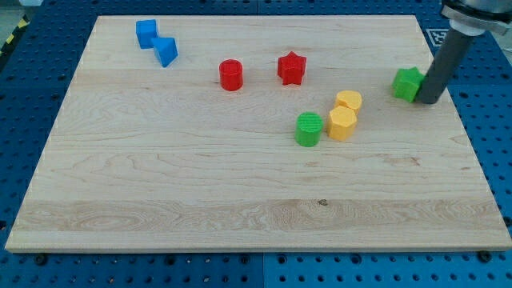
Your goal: Place the green star towards the top of the yellow heart
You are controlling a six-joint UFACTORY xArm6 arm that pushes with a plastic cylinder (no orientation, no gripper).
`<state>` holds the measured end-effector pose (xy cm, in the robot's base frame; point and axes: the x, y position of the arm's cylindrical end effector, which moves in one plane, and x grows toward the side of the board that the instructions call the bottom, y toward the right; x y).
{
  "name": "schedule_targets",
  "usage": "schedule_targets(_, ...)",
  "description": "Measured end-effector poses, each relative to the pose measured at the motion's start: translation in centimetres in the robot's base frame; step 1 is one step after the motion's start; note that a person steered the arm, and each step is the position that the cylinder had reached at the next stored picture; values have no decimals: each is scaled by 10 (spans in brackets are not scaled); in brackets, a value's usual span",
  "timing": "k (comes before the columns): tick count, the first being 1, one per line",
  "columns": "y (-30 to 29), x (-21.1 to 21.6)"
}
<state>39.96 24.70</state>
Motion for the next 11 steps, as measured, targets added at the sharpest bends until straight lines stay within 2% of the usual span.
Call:
schedule_targets(1, -2, 0)
schedule_targets(3, 36, -10)
schedule_targets(4, 31, -32)
schedule_targets(9, -68, -25)
schedule_targets(10, -79, -25)
schedule_targets(11, -65, -31)
